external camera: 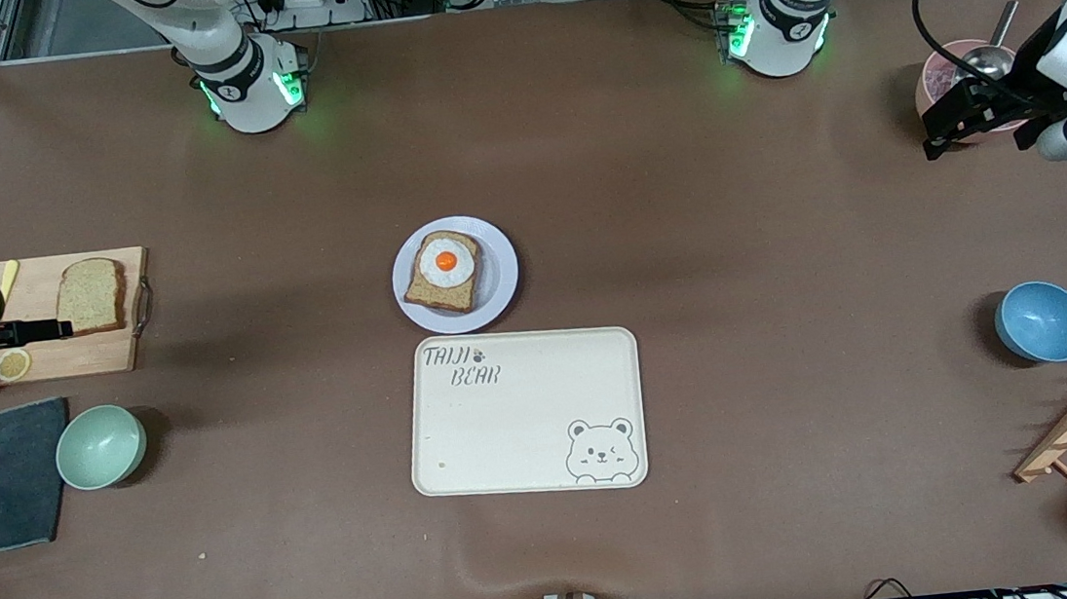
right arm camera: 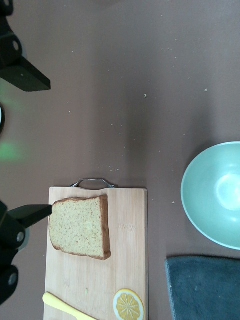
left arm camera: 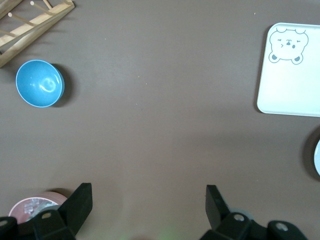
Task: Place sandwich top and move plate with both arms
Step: 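Move the right gripper over the bread slice on the cutting board, then lower the right gripper and grasp the bread slice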
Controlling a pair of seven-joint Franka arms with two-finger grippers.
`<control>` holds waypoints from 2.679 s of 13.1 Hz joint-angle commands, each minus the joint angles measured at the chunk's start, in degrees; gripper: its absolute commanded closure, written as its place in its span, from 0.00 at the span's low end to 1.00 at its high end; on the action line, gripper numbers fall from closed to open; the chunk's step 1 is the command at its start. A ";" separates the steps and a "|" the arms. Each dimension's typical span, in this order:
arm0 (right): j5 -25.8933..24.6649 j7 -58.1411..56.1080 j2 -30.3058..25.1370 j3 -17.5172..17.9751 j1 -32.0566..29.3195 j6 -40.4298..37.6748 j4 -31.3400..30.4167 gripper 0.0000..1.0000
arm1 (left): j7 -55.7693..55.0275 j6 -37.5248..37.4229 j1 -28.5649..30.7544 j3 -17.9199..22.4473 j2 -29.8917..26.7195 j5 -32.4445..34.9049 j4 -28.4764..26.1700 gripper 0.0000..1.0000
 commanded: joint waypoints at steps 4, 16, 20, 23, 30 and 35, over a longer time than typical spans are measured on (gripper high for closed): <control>0.48 -0.34 -6.14 0.36 -2.17 11.48 -14.77 0.00 | 2.23 -0.52 2.11 -0.14 -0.99 -2.36 -0.42 0.00; -8.13 -21.44 -21.86 -0.35 -2.52 14.47 -35.60 0.00 | 2.23 -0.43 2.12 -0.14 -0.90 -3.07 -0.33 0.00; -10.42 -31.08 -24.88 -0.70 -8.40 26.18 -43.37 0.00 | 2.23 -0.43 2.20 -0.14 -0.81 -3.16 -0.33 0.00; -10.95 -31.81 -23.40 -0.70 -13.75 35.93 -47.33 0.00 | 2.23 -0.43 2.20 -0.14 -0.81 -3.16 -0.33 0.00; -10.07 -32.60 -11.13 -0.61 -19.82 46.76 -38.94 0.00 | 2.23 -0.43 2.20 -0.14 -0.81 -3.34 -0.33 0.00; -1.37 -25.78 -0.63 -0.61 -20.72 44.14 -28.70 0.00 | 2.23 -0.43 2.20 -0.14 -0.81 -3.34 -0.33 0.00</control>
